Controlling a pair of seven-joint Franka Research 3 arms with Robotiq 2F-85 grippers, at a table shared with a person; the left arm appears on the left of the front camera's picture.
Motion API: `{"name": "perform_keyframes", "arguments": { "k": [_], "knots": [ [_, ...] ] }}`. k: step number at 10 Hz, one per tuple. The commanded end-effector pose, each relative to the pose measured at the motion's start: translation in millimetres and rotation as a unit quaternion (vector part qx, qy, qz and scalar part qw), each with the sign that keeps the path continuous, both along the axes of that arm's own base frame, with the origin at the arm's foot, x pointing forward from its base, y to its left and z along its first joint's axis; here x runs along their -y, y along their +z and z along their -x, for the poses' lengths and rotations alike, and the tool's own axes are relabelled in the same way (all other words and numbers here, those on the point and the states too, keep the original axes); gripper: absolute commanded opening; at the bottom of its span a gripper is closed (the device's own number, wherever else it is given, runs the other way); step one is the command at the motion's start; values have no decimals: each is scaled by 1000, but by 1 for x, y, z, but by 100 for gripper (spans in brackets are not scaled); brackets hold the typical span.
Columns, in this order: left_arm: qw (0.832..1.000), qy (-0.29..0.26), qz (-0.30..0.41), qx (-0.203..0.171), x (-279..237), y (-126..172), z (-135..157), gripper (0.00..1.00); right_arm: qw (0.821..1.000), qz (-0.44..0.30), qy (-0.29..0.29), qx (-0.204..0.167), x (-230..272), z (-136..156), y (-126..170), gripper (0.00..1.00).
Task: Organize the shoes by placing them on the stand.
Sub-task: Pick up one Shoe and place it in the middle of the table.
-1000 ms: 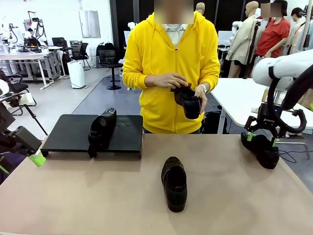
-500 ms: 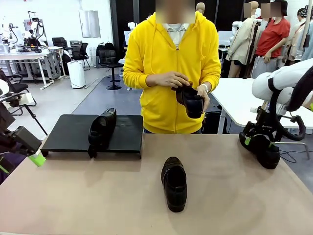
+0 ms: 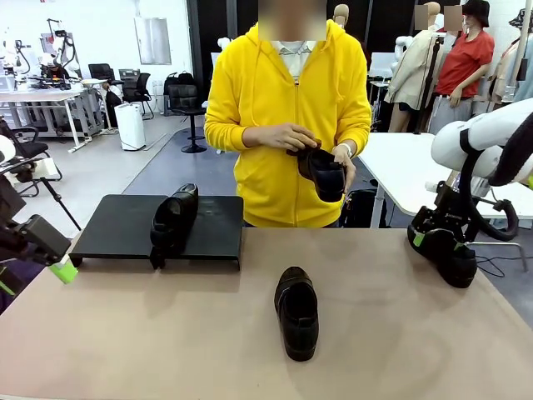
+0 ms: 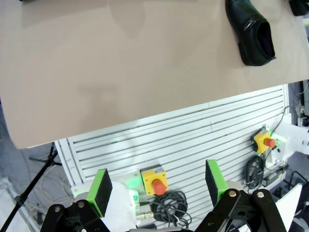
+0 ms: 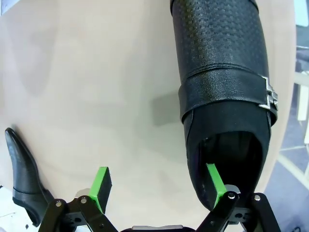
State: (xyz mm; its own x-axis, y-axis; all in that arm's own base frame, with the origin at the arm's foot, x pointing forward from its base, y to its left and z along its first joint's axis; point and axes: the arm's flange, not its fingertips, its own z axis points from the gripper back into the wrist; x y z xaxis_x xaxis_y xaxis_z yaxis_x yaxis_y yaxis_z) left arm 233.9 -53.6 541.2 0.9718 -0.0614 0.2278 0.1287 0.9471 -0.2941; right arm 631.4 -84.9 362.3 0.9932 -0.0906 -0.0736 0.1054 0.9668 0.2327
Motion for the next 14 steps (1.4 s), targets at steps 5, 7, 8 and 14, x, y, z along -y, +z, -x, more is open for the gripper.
{"name": "perform_keyframes", "arguments": {
  "k": [5,7,8,14],
  "knots": [
    [1000,-7,5,4,-3,1,-2,100,1000,-10,18,-10,4,2,-11,0],
    [1000,-7,5,4,-3,1,-2,100,1000,-11,18,-9,5,3,-13,0],
    [1000,-7,5,4,-3,1,-2,100,1000,-14,17,-10,7,2,-13,0],
    [1000,-7,5,4,-3,1,-2,100,1000,-30,-5,-8,20,3,-4,0]
  ]
}}
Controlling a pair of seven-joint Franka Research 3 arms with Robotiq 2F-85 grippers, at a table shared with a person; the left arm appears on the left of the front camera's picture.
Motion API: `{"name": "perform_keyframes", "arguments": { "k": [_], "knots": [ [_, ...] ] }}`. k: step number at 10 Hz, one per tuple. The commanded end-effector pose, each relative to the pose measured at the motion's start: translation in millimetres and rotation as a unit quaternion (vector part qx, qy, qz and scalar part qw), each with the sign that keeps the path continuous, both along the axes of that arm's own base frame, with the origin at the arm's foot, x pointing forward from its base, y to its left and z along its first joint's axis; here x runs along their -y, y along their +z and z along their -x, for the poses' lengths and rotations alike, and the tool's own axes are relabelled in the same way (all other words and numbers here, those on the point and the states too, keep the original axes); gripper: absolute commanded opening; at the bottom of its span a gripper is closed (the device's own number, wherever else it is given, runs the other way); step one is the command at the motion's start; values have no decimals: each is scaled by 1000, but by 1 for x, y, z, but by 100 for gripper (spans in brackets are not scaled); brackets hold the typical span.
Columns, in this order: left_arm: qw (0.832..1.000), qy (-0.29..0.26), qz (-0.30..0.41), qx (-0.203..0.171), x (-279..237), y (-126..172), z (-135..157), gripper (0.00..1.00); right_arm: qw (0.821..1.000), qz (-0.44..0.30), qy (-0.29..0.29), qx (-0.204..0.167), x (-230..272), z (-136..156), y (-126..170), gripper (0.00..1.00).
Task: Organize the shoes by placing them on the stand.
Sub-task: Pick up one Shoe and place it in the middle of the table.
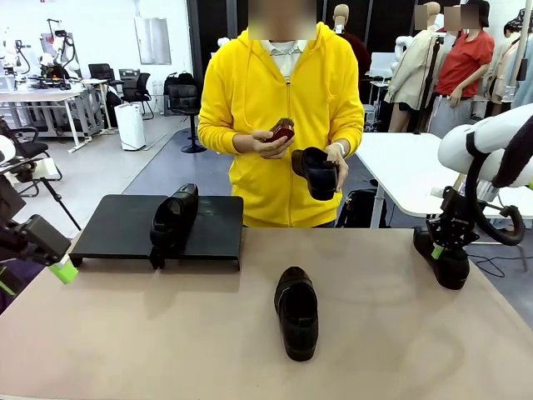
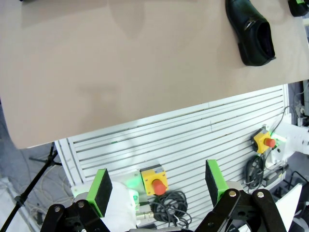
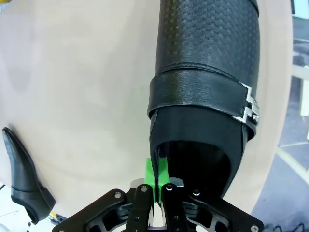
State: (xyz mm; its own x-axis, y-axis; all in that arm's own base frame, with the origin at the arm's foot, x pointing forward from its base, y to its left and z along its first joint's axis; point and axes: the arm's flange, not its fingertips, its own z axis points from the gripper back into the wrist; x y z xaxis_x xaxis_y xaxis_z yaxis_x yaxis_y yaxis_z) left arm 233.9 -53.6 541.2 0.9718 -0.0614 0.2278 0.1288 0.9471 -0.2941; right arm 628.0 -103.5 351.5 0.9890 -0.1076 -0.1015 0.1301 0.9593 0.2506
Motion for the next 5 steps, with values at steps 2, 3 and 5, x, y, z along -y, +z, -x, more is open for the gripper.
{"name": "perform_keyframes", "arguments": {
  "k": [2,3,5],
  "knots": [
    [1000,-7,5,4,-3,1,-2,100,999,-26,-9,46,14,5,38,0],
    [1000,-7,5,4,-3,1,-2,100,996,-35,-13,80,20,15,71,0],
    [1000,-7,5,4,-3,1,-2,100,988,-88,-1,129,20,68,148,0]
  ]
}}
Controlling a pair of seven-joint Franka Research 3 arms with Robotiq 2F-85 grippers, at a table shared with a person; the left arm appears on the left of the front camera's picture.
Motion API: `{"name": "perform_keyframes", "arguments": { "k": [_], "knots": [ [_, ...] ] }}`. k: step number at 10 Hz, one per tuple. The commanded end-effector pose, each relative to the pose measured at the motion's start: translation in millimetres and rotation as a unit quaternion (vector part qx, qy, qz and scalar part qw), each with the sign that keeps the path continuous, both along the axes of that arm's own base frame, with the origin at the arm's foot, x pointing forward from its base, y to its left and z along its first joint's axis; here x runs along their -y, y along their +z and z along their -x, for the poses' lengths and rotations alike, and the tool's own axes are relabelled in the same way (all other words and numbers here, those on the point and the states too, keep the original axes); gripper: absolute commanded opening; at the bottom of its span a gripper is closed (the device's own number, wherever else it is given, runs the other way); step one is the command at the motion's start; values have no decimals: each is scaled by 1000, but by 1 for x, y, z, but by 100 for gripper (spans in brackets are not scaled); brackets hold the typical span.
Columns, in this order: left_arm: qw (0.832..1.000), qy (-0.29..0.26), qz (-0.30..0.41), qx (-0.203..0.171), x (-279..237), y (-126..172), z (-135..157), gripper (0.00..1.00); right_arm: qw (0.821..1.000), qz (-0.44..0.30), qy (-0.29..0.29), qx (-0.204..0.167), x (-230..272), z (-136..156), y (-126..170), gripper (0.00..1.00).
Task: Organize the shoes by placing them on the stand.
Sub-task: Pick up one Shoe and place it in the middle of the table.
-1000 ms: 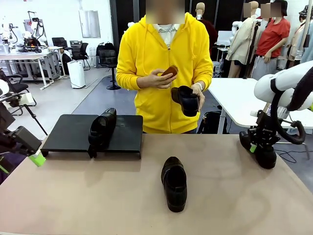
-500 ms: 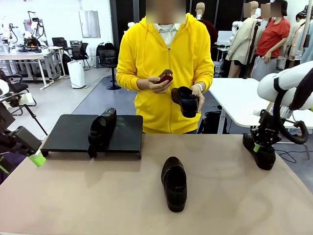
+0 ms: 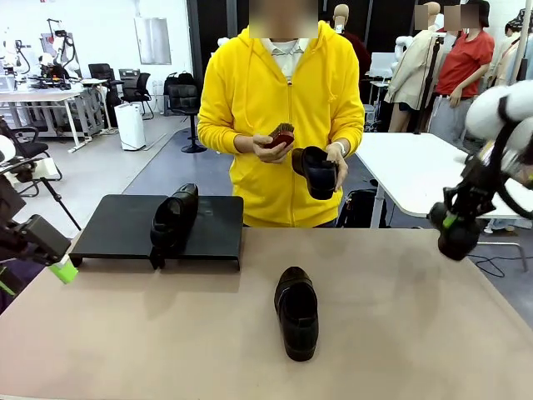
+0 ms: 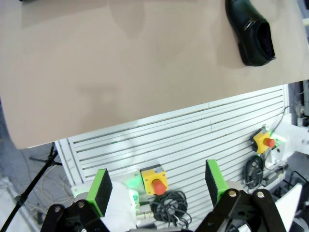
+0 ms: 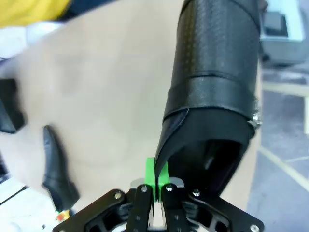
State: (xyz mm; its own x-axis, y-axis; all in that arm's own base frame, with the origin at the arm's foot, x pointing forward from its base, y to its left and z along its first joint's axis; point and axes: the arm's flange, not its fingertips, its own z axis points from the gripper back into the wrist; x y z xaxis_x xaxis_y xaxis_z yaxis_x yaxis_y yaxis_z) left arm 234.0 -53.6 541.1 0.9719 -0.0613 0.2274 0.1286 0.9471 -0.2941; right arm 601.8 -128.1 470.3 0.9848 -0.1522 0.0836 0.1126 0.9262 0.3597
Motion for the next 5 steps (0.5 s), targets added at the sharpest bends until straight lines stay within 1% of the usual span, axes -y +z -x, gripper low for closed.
{"name": "perform_keyframes", "arguments": {
  "k": [1,2,3,4,5],
  "knots": [
    [1000,-7,5,5,-3,1,-2,100,997,-65,40,18,-12,77,55,0],
    [1000,-7,5,5,-3,1,-2,100,994,-85,72,0,-21,115,71,0],
    [1000,-7,5,5,-3,1,-2,100,987,-131,84,-25,-29,154,79,0],
    [1000,-7,5,5,-3,1,-2,100,980,-150,125,-40,-38,194,79,0],
    [1000,-7,5,5,-3,1,-2,100,983,-134,120,-40,-43,216,76,0]
  ]
}}
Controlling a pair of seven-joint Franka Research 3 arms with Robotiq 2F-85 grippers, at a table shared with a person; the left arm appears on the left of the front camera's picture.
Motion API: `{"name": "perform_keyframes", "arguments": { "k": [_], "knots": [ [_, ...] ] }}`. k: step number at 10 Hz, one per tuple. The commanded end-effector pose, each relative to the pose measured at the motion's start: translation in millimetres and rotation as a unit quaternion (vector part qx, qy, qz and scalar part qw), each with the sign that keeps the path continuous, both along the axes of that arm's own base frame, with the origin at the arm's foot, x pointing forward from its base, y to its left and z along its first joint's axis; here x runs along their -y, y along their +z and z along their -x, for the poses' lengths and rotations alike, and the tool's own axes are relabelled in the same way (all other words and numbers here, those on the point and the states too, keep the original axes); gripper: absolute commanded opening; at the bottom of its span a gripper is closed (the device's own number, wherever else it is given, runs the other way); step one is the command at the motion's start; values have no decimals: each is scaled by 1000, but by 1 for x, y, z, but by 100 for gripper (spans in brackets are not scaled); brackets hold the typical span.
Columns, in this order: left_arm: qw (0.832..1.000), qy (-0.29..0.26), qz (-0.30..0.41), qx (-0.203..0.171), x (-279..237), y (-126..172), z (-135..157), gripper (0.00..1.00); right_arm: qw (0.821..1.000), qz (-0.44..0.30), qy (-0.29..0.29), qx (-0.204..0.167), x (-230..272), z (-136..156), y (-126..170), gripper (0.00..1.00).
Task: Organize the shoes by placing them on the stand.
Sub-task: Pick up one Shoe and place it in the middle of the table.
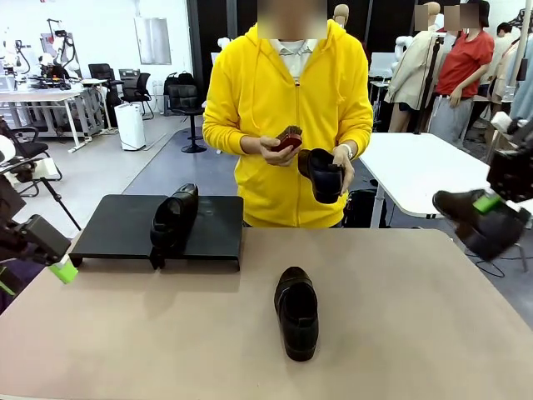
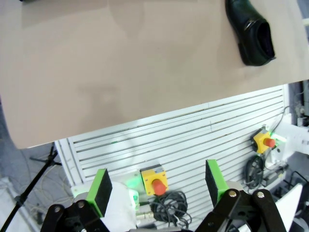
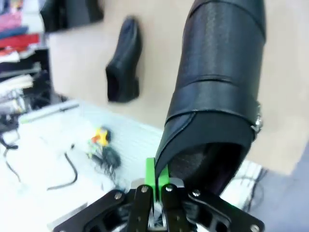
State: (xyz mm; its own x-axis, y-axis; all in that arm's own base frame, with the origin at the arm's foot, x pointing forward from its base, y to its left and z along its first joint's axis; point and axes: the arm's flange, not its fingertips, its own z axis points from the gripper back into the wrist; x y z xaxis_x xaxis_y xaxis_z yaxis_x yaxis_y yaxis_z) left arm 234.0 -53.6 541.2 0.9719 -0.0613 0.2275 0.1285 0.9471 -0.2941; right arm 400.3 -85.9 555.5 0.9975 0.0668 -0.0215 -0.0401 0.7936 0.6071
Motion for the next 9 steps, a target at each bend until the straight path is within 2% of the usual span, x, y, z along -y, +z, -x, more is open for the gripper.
{"name": "perform_keyframes", "arguments": {
  "k": [1,2,3,4,6,7,8,9],
  "knots": [
    [1000,-7,5,4,-3,1,-2,100,1000,10,-20,-9,0,27,-15,0],
    [1000,-7,5,4,-3,1,-2,100,999,9,-49,-6,4,32,-16,0],
    [1000,-7,5,4,-3,1,-2,100,997,13,-67,22,8,14,-22,0],
    [1000,-7,5,4,-3,1,-2,100,1000,-5,-8,-15,-1,37,-17,0],
    [1000,-7,5,4,-3,1,-2,100,1000,1,-29,-5,6,33,-25,0],
    [1000,-7,5,4,-3,1,-2,100,997,44,65,9,-45,13,-37,0],
    [1000,-7,5,4,-3,1,-2,100,996,72,42,30,-45,7,-27,0],
    [1000,-7,5,4,-3,1,-2,100,998,33,-19,46,-4,16,-10,0]
  ]
}}
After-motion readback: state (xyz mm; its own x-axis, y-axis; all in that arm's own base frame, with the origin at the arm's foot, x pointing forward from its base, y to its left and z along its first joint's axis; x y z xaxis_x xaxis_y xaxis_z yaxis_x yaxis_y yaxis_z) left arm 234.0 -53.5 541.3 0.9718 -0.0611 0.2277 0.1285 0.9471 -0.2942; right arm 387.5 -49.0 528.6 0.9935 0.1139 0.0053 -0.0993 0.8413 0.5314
